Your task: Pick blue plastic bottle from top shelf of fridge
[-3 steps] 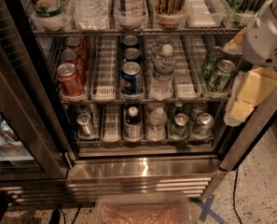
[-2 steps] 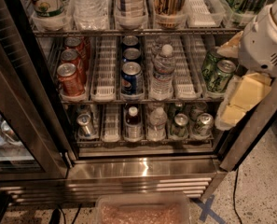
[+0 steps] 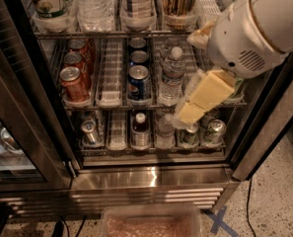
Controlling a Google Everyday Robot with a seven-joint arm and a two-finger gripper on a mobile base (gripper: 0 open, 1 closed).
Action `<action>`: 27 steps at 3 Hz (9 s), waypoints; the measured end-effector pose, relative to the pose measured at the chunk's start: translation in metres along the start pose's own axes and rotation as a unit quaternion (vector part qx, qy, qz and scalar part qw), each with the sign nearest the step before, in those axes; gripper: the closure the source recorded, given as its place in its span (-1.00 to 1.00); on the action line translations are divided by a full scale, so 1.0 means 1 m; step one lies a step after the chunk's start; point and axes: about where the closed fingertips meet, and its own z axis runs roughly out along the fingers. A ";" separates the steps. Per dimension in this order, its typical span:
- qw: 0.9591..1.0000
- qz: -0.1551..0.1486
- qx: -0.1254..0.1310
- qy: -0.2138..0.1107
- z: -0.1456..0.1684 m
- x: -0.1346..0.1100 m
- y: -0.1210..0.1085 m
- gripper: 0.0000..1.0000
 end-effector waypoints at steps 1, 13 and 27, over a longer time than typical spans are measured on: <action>0.998 -0.042 -0.015 -0.045 0.003 -0.039 0.009 -1.00; 0.921 0.181 0.270 -0.216 0.018 -0.119 -0.094 -1.00; 0.850 0.174 0.371 -0.331 -0.003 -0.098 -0.120 -0.71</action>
Offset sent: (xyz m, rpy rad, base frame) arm -0.0038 0.0311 0.0138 0.0468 -0.0310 0.0885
